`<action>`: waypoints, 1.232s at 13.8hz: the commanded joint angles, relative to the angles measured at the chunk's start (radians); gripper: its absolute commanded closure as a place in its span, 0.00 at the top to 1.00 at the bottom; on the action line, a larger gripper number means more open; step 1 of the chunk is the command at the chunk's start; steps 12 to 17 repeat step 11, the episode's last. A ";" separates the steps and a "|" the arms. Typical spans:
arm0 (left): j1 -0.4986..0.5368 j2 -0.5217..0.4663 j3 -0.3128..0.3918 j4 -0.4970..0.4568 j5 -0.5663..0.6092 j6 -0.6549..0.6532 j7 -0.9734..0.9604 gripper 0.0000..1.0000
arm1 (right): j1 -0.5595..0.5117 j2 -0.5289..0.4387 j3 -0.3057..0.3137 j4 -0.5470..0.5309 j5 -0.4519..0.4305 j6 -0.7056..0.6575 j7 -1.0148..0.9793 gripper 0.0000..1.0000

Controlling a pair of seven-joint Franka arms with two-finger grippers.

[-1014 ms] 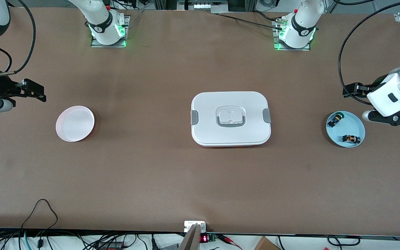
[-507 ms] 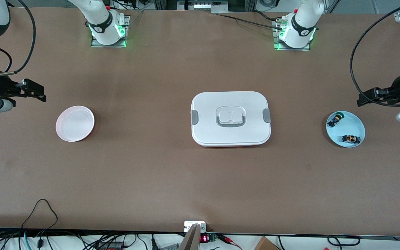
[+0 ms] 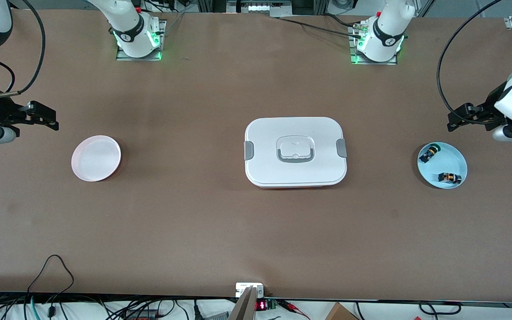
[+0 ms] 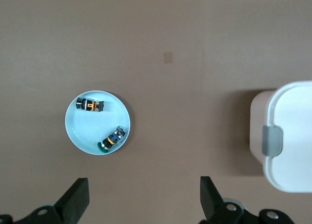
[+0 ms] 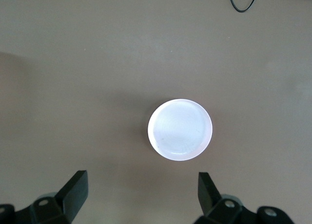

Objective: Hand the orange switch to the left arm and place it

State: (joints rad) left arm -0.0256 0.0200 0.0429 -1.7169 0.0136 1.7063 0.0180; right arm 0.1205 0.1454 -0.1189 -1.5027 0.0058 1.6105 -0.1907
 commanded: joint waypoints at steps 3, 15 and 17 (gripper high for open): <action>0.007 0.001 0.009 -0.003 -0.004 -0.045 0.060 1.00 | 0.004 -0.003 0.011 0.012 0.005 0.002 0.007 1.00; 0.013 0.015 -0.001 0.026 -0.003 -0.048 0.054 1.00 | 0.007 -0.009 0.013 0.012 0.063 0.002 0.010 1.00; 0.013 0.015 -0.001 0.026 -0.003 -0.048 0.054 1.00 | 0.007 -0.009 0.013 0.012 0.063 0.002 0.010 1.00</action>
